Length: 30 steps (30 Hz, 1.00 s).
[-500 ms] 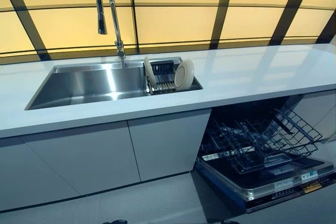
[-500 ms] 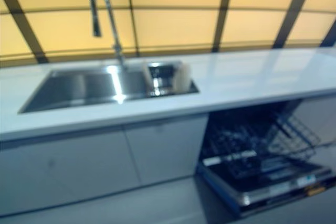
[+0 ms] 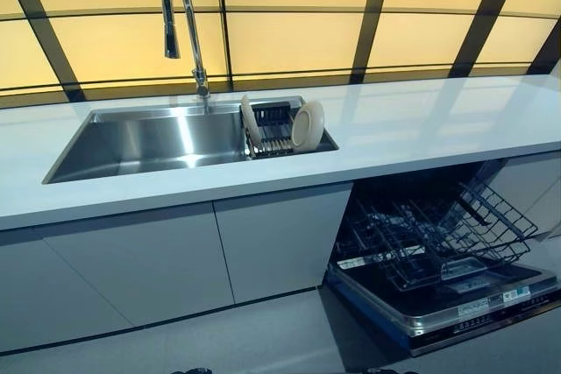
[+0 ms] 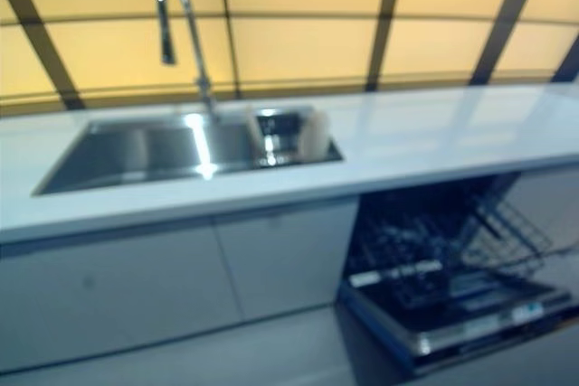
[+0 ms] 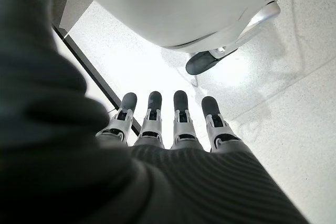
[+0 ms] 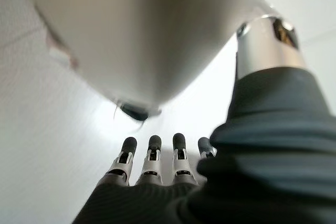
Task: Take plates into dishwasher
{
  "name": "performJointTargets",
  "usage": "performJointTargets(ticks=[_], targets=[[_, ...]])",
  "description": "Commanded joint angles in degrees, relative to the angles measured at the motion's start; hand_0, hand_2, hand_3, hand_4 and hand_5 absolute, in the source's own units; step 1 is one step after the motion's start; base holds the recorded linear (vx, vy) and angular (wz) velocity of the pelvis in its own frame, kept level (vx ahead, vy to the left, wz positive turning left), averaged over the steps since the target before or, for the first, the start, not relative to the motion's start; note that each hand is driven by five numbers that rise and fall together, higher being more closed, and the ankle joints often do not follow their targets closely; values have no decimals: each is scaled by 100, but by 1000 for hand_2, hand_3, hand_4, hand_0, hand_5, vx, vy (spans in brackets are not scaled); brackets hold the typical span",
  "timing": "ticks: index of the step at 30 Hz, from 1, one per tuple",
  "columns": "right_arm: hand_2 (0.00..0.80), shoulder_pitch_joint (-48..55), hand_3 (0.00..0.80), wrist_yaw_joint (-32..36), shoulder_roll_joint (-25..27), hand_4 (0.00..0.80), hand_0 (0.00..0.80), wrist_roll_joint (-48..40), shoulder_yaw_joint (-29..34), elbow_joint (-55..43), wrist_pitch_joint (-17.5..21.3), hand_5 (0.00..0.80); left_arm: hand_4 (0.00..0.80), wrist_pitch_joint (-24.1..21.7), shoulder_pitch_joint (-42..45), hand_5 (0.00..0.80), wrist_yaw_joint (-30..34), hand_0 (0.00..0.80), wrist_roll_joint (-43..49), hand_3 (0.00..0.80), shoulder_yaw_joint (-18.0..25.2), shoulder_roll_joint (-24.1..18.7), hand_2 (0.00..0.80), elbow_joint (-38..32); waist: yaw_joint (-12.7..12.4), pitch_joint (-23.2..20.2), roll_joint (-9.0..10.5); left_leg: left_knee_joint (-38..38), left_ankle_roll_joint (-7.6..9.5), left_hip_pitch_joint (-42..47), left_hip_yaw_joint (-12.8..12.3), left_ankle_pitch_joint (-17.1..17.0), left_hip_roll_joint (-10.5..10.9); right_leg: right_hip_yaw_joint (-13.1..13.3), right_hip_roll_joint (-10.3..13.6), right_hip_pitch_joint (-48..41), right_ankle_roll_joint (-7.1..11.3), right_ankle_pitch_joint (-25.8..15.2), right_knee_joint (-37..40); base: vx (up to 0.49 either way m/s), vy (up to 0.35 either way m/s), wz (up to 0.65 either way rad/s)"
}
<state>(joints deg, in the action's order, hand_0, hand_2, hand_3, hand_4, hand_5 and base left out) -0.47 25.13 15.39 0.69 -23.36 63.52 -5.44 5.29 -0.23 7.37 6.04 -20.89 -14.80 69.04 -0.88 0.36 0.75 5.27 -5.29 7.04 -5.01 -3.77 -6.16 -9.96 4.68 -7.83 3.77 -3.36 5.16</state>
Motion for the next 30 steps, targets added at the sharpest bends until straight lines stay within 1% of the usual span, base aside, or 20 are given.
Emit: performJointTargets(ticks=[1,3,4,6,8,10,11,12,13,14,18,19,21,23,24,25,26,27,28,30], targets=[[0,-486,0,1484,-65,0,0,-843,-255,-1020,-131,0,0,12,-383,0,82,0,387,0,-39,-82,0,0,-75,400,215,-27,497,178,29,396,582,10,-55,-144,96,127,-150,-7,-33,8],[0,-444,0,2309,30,0,0,-1873,-226,-2175,-555,0,0,-35,-240,0,71,0,465,0,-58,-155,0,-106,-103,389,259,-27,499,160,43,371,591,-13,-60,-134,89,113,-148,2,-23,6],[0,-429,0,2488,44,0,0,-2181,-222,-2523,-679,0,0,-58,-204,0,64,0,461,0,-64,-171,0,-126,-105,390,261,-27,499,158,41,370,594,-21,-58,-136,90,113,-144,4,1,5],[0,-364,0,2967,-2,0,0,-3062,-284,-3290,-647,0,0,-89,-132,0,30,0,427,0,-103,-187,0,-160,-99,389,260,-27,508,153,44,372,611,-24,-55,-121,95,107,-143,1,17,6],[0,-305,0,3169,-105,0,0,-3952,-331,-4102,-659,0,0,-79,-94,0,15,0,394,0,-115,-191,0,-210,-88,395,249,-27,509,143,34,379,623,-19,-42,-103,117,105,-145,-6,24,8],[0,-329,0,3184,-234,0,0,-4773,-262,-4734,-642,0,0,-84,-56,0,-17,0,356,0,-134,-171,0,-230,-79,401,230,-27,517,146,21,396,632,-9,-29,-88,140,106,-149,-4,32,5],[0,-368,0,3219,-330,0,0,-5391,-199,-5052,-502,0,0,-90,-23,0,-34,0,333,0,-141,-162,0,-252,-80,407,209,-27,524,151,8,408,632,-7,-19,-75,159,109,-161,1,27,4],[0,-374,0,3243,-341,0,0,-5509,-194,-5079,-452,0,0,-91,-19,0,-35,0,331,0,-142,-161,0,-256,-80,409,206,-27,525,153,5,411,632,-6,-17,-74,162,109,-163,0,36,2],[0,-470,0,2970,-504,0,0,-6163,28,-5641,-560,0,0,-104,37,0,-73,0,298,0,-159,-132,0,-275,-75,401,174,-27,537,146,-15,426,626,4,-2,-49,183,109,-169,-7,36,2],[0,-557,0,2738,-649,0,0,-6673,193,-5930,-414,0,0,-112,66,0,-99,0,270,0,-170,-111,0,-288,-75,405,149,-27,548,141,-36,439,621,7,11,-28,194,110,-180,-10,47,1],[0,-829,0,2292,-1023,0,0,-7469,766,-6580,-253,0,0,-126,88,0,-135,0,181,0,-176,-47,0,-305,-61,400,75,-27,591,108,-58,470,622,2,49,29,205,111,-196,-7,45,-2],[0,-864,0,2163,-1038,0,0,-7517,821,-6671,-208,0,0,-136,86,0,-143,0,163,0,-183,-37,0,-292,-59,396,68,-27,597,102,-58,472,625,-1,53,34,202,110,-196,5,46,-6],[0,-1028,0,1316,-1004,0,0,-7415,1071,-6922,491,0,0,-152,44,0,-166,0,79,0,-209,8,0,-217,-47,381,50,-27,617,76,-58,472,636,-18,71,52,185,108,-194,14,51,-4],[0,-1128,0,504,-846,0,0,-6750,1266,-6953,1302,0,0,-151,28,0,-186,0,18,0,-215,36,0,-162,-24,359,52,-27,618,63,-60,467,644,-18,81,68,176,108,-206,23,54,-2],[0,-1193,0,-150,-694,0,0,-6034,1434,-6960,1826,0,0,-155,28,0,-209,0,-39,0,-209,59,0,-120,7,349,51,-27,619,57,-69,461,649,0,89,84,172,109,-223,24,71,-3],[0,-1222,0,-524,-572,0,0,-5481,1544,-6983,2194,0,0,-181,40,0,-248,0,-69,0,-190,86,0,-75,31,345,49,-27,624,49,-73,461,651,17,94,95,173,104,-230,18,76,-3],[0,-1231,0,-739,-459,0,0,-5173,1630,-7027,2316,0,0,-206,57,0,-265,0,-88,0,-168,93,0,-57,50,342,45,-27,628,39,-73,460,653,28,104,111,176,103,-241,11,91,-1],[0,-1235,0,-1256,-250,0,0,-4510,1734,-7099,2658,0,0,-248,83,0,-291,0,-99,0,-126,106,0,-32,76,339,35,-27,637,29,-73,463,661,48,122,138,186,106,-271,7,95,-1],[0,-1264,0,-1533,-93,0,0,-4250,1797,-7144,2816,0,0,-268,91,0,-314,0,-108,0,-112,115,0,-25,88,342,29,-27,648,24,-76,468,668,58,134,155,194,110,-293,7,98,-2],[0,-1321,0,-1817,87,0,0,-4111,1897,-7312,2891,0,0,-280,102,0,-357,0,-113,0,-92,147,0,-44,95,357,21,-27,677,16,-75,477,694,75,173,196,215,114,-357,1,97,-2]])
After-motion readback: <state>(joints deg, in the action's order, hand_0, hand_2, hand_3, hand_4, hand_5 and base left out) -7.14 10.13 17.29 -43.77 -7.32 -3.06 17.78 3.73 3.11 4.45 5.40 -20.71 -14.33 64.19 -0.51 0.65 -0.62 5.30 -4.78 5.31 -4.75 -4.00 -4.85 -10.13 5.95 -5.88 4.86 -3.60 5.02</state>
